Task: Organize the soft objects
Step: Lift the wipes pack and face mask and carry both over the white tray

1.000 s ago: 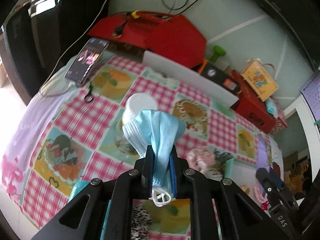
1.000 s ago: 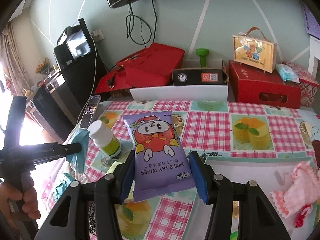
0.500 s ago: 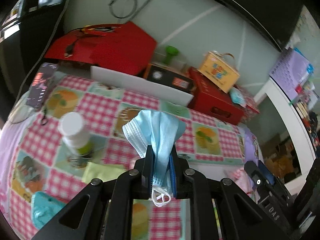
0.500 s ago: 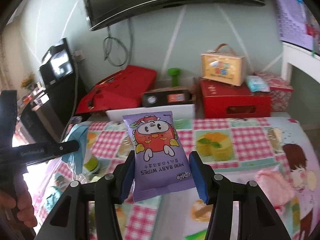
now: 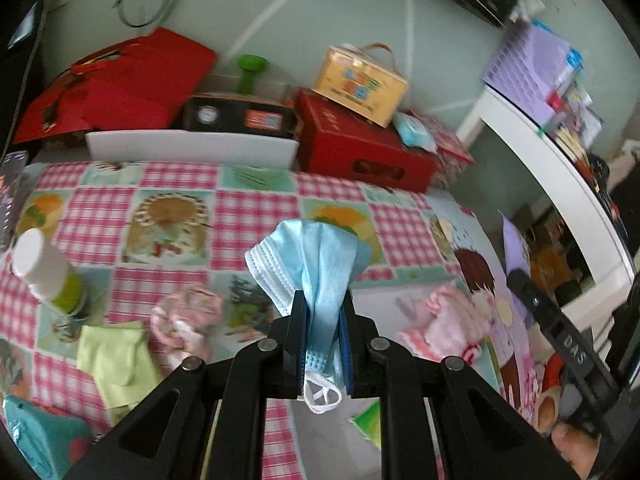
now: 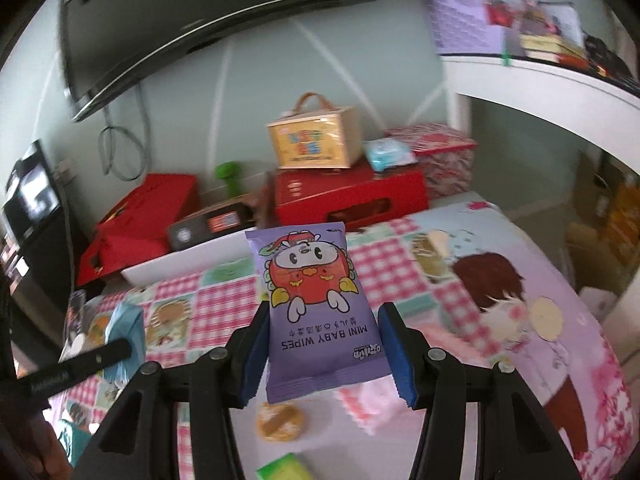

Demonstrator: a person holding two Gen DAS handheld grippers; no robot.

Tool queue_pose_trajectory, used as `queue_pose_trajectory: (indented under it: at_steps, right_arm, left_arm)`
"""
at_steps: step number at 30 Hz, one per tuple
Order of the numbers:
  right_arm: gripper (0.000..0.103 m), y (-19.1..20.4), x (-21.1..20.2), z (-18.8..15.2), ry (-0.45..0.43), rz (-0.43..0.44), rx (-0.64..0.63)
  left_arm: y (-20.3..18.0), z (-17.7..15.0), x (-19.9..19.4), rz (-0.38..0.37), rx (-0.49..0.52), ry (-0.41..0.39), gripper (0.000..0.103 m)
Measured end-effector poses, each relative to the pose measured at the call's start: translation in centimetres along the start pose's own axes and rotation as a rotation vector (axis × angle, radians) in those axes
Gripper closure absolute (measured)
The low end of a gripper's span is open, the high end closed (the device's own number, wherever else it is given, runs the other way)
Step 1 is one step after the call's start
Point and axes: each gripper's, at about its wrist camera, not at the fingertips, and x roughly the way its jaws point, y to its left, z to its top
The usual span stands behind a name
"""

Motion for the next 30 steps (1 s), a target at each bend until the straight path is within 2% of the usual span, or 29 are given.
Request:
queue_pose_trajectory:
  at_steps: [6,15,21,30]
  right_arm:
    - [0.047,-2.3,-0.2,-0.1,0.003,-0.071,0.025]
    - [0.047,-1.5,1.3,-0.8,0.043,-0.055,-0.004]
    - [0.047,0.4,5.1,-2.4,0.173,-0.026,-0.052]
    - [0.046,1.5,8.1,-4.4,0.279,-0.011,-0.09]
  left_arm:
    - [-2.4,-1.2,2.5,-0.025,0.053,0.064,0.089]
    - [-3.2,-3.3,6.8,-0.037,0.056,0.176,0.089]
    - [-2.4,-4.0,8.5,-0.021,0.04,0.214,0.089]
    - [-1.7,-4.4,10.1,0.004,0.025,0.251,0.089]
